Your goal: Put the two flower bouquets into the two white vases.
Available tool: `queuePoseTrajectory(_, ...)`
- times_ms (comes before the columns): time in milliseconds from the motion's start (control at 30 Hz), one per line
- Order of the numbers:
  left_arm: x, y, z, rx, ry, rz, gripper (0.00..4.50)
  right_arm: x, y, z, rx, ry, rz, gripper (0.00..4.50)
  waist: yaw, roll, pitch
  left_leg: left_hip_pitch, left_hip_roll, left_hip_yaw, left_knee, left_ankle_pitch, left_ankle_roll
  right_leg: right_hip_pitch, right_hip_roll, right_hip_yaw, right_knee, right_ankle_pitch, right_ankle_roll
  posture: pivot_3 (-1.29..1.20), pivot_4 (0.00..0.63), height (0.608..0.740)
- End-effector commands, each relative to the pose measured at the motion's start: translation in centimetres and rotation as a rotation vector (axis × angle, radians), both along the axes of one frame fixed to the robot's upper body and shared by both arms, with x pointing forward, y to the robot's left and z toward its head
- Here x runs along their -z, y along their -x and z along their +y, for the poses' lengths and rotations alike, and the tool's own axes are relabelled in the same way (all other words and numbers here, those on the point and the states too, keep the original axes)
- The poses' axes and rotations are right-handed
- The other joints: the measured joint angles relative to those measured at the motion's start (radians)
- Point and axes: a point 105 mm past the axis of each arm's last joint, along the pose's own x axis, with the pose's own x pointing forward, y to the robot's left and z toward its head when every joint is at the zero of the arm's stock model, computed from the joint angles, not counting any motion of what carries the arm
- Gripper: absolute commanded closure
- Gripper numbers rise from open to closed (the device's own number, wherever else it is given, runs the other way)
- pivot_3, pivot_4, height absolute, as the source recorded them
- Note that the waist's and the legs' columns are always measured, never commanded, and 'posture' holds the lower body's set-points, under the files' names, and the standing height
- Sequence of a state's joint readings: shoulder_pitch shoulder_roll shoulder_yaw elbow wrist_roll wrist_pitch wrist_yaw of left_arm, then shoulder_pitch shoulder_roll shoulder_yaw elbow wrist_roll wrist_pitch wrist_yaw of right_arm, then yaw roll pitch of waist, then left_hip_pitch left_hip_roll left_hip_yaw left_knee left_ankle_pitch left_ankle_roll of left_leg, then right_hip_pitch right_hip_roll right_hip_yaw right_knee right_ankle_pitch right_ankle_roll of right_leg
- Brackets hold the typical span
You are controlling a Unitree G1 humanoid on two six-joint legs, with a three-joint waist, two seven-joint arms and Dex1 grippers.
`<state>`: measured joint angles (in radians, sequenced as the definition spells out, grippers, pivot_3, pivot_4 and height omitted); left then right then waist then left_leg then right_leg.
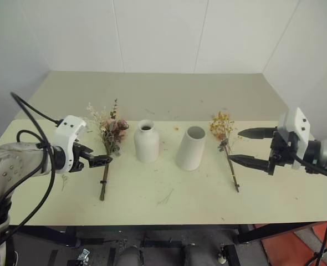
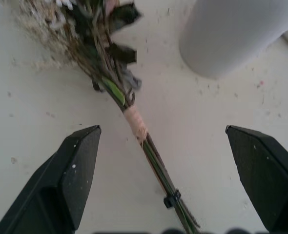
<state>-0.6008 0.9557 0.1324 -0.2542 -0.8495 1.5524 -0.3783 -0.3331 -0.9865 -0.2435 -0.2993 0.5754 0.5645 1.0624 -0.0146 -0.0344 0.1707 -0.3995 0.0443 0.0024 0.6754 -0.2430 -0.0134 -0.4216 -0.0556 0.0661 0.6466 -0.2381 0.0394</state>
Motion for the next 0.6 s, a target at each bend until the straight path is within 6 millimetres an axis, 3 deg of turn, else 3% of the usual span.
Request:
queuePoseTrajectory(33,1.3,-0.9,0.6,-0.063,-0.075,0.108,0.04,-1.2,0.2,0.6,-0.032,-0.011,-0.062,0.0,0.0,0.0,0.0,0.0,0.0,0.0,0.0,0.0,0.0,0.0,0.0,0.0,0.0,0.0,0.0,0.0,0.15,0.74)
queuePoseTrajectory(400,3.8,-3.0,-1.6,-0.046,-0.154,0.212,0.04,-1.2,0.8,1.2,-0.052,-0.032,-0.077,0.0,0.0,0.0,0.0,-0.001,-0.001,-0.001,0.0,0.0,0.0,-0.001,0.0,0.0,0.0,0.0,0.0,0.0,0.15,0.74)
queuePoseTrajectory(500,4.4,-3.3,-1.7,-0.053,-0.161,0.214,0.6,-1.2,1.0,1.4,-0.058,-0.038,-0.082,0.0,-0.001,0.0,0.0,-0.001,-0.001,-0.001,0.0,0.0,0.0,-0.001,0.0,0.0,0.0,0.0,0.0,0.0,0.15,0.74)
queuePoseTrajectory(600,4.3,-3.5,-1.4,-0.07,-0.16,0.205,1.57,-1.2,1.1,1.4,-0.057,-0.04,-0.081,0.0,0.0,0.0,0.0,0.0,-0.001,-0.001,0.0,0.0,0.0,0.0,0.0,0.0,0.001,0.0,0.0,0.0,0.15,0.74)
